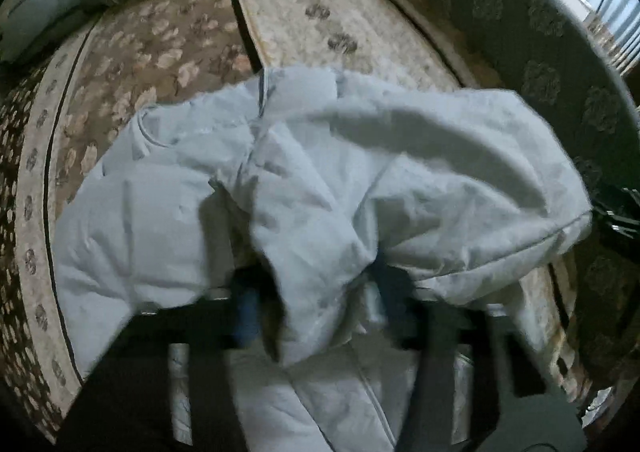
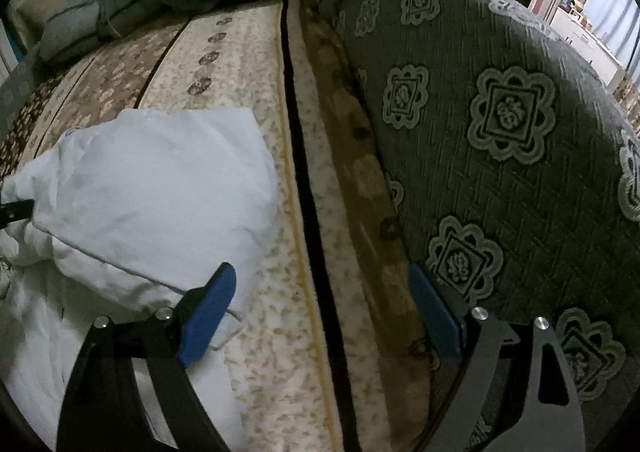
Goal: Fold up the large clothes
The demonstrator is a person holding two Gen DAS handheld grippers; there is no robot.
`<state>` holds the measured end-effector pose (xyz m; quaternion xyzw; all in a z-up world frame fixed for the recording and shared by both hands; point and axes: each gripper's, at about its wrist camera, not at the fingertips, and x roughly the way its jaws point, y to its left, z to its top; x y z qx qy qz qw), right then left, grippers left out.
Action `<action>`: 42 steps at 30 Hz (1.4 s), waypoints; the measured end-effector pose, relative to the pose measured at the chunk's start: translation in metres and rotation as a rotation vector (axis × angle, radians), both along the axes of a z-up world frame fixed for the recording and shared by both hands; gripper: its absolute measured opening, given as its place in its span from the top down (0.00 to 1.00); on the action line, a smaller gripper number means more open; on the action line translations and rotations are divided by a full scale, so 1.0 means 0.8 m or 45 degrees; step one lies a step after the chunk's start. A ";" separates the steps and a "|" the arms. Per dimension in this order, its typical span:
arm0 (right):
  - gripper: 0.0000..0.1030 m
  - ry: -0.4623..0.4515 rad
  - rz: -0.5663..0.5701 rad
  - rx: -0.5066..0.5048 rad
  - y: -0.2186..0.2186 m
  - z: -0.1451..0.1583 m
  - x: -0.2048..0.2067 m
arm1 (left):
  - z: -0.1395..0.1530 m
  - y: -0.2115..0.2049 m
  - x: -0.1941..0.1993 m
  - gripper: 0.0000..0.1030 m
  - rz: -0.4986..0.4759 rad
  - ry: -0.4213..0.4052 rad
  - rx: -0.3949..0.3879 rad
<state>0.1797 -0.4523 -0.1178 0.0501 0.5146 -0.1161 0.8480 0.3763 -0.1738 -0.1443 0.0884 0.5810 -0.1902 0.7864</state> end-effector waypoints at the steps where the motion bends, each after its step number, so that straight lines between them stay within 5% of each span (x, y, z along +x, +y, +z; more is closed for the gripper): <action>1: 0.15 0.001 -0.002 0.003 -0.001 -0.001 -0.001 | -0.001 -0.001 0.000 0.69 0.009 -0.008 0.004; 3: 0.15 -0.001 0.000 0.002 -0.001 -0.001 -0.001 | 0.006 0.002 0.001 0.91 0.050 -0.028 0.021; 6: 0.15 -0.009 -0.012 0.003 -0.001 0.002 0.000 | 0.048 0.032 0.005 0.95 0.183 -0.104 -0.038; 13: 0.15 -0.075 0.021 0.038 0.024 0.022 0.003 | 0.122 0.180 -0.012 0.96 0.468 -0.326 0.031; 15: 0.15 -0.079 0.023 0.047 0.034 0.023 0.005 | 0.111 0.229 -0.029 0.96 0.516 -0.334 0.093; 20: 0.15 -0.061 0.069 0.166 0.070 0.010 0.017 | -0.013 0.304 -0.082 0.95 0.596 -0.121 0.207; 22: 0.15 -0.059 0.118 0.178 0.094 0.008 0.020 | -0.055 0.307 -0.105 0.95 0.598 -0.103 0.234; 25: 0.15 -0.058 0.193 0.124 0.128 0.010 0.021 | -0.060 0.290 -0.119 0.95 0.579 -0.160 0.289; 31: 0.15 -0.179 0.333 0.058 0.176 0.030 0.015 | 0.008 0.295 -0.148 0.71 0.615 -0.268 0.212; 33: 0.15 -0.237 0.351 0.054 0.190 0.038 0.016 | 0.033 0.300 -0.151 0.44 0.613 -0.305 0.181; 38: 0.15 -0.281 0.335 0.103 0.220 0.044 0.034 | 0.058 0.250 -0.139 0.40 0.483 -0.320 0.065; 40: 0.16 -0.292 0.346 0.171 0.229 0.041 0.042 | 0.057 0.229 -0.128 0.48 0.463 -0.322 0.045; 41: 0.23 -0.297 0.357 0.218 0.231 0.038 0.044 | 0.050 0.216 -0.121 0.69 0.450 -0.315 0.056; 42: 0.40 -0.285 0.348 0.240 0.235 0.033 0.048 | 0.046 0.212 -0.119 0.90 0.441 -0.296 0.064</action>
